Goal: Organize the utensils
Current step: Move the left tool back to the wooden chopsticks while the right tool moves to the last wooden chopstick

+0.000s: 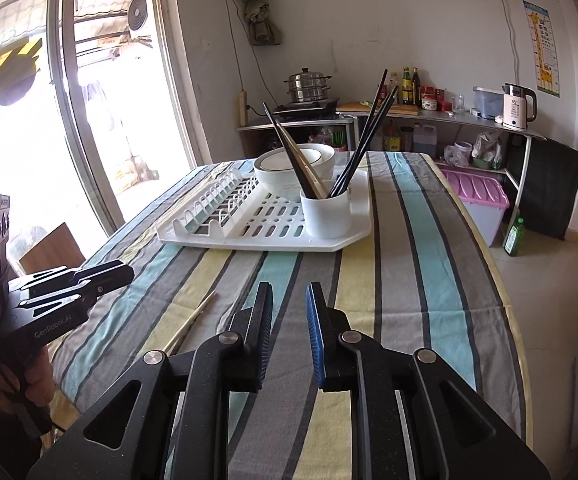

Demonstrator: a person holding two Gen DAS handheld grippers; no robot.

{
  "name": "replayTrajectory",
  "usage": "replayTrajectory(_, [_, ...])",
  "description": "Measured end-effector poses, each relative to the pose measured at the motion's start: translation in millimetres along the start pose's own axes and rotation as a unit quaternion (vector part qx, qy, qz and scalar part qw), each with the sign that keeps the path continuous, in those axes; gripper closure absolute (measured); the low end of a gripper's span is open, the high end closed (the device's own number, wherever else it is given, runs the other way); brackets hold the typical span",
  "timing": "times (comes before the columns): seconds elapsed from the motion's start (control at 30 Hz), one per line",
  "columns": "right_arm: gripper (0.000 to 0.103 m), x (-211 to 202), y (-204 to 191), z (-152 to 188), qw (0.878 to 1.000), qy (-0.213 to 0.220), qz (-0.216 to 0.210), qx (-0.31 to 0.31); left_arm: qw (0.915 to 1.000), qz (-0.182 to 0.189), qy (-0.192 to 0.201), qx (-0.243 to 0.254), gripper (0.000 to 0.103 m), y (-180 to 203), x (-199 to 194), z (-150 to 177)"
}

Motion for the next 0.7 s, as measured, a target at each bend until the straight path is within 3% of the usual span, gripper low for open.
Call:
replayTrajectory(0.3, [0.085,6.2,-14.2,19.6,1.0,-0.021,-0.015,0.001,0.9997,-0.003,-0.024,0.002,0.084,-1.6,-1.4,26.5])
replayTrajectory(0.7, [0.085,59.6,-22.4,36.9,0.995,-0.089,-0.033,0.013,0.9946,0.005,-0.103,0.016,0.084,0.6,50.2,40.4])
Point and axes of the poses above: each gripper's, at about its wrist camera, not at the fingertips, and x roughly the way its jaws point, y to its right, z to its underside, the point moved 7 cm from there along x, roughly the way its jaws point, and after that the axes turned 4 degrees about -x, right-handed, at the moved point
